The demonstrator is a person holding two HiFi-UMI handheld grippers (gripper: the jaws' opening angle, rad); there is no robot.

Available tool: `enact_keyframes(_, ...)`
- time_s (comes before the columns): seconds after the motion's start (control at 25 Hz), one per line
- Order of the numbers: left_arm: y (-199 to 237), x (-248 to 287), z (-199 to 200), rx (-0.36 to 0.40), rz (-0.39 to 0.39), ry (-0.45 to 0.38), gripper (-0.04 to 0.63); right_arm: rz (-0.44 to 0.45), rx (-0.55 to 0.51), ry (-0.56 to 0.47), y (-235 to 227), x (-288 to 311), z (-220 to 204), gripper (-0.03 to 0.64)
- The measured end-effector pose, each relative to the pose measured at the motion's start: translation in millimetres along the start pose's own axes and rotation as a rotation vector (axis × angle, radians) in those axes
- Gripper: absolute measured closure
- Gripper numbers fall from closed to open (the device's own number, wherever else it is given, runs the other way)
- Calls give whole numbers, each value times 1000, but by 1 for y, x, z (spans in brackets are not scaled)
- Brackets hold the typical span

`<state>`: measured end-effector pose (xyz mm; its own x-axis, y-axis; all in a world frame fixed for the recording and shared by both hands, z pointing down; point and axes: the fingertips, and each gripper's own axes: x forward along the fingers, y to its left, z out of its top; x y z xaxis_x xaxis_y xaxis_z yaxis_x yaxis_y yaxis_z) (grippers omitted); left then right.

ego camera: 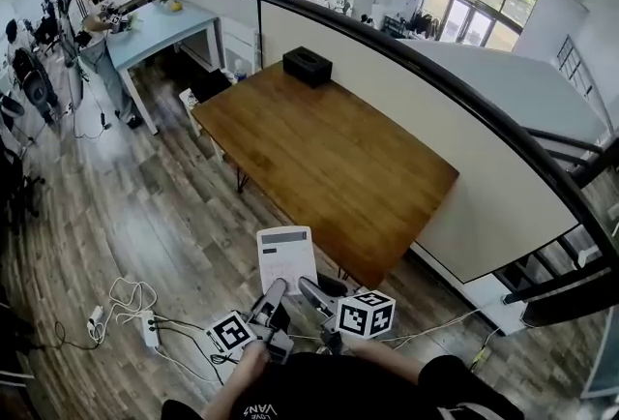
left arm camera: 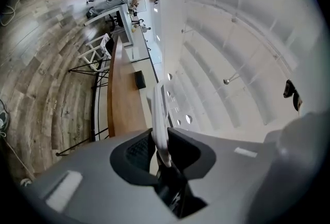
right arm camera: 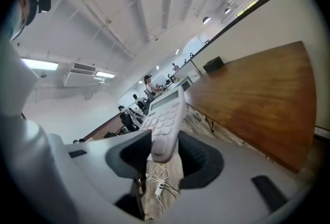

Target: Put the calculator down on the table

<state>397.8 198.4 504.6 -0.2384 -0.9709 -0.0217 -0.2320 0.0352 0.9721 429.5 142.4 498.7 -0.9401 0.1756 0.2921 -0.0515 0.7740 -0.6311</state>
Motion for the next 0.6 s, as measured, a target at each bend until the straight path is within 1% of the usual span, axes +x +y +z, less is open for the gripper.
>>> enact_keyframes(0.2, 9, 4, 58, 13, -14, 36, 532, -21, -1, -25, 14, 52, 15, 456)
enact_keyframes(0.36, 13, 8, 103, 19, -48, 79, 532, -47, 8, -59, 26, 92, 26, 456)
enact_keyframes(0.6, 26, 4, 159, 18, -45, 156, 532, -90, 35, -108, 45, 144, 32, 456)
